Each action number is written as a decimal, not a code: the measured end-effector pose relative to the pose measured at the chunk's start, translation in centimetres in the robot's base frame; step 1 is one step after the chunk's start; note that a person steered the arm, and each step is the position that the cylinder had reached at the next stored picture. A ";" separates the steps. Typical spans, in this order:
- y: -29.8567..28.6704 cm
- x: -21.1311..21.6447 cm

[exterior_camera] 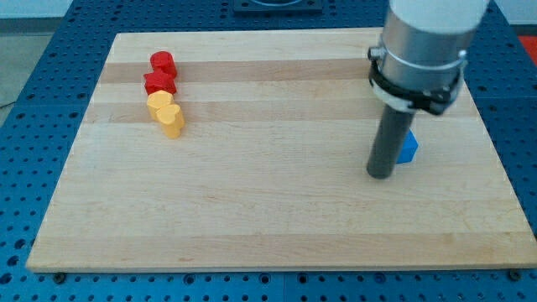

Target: Move the blue cube closer to the blue triangle

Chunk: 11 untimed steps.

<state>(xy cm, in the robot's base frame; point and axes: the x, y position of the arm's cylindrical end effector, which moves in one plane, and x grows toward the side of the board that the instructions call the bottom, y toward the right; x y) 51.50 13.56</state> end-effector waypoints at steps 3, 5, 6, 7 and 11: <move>3.0 -4.3; 2.9 -4.8; 0.7 -3.9; -2.4 -3.9; -0.7 -7.4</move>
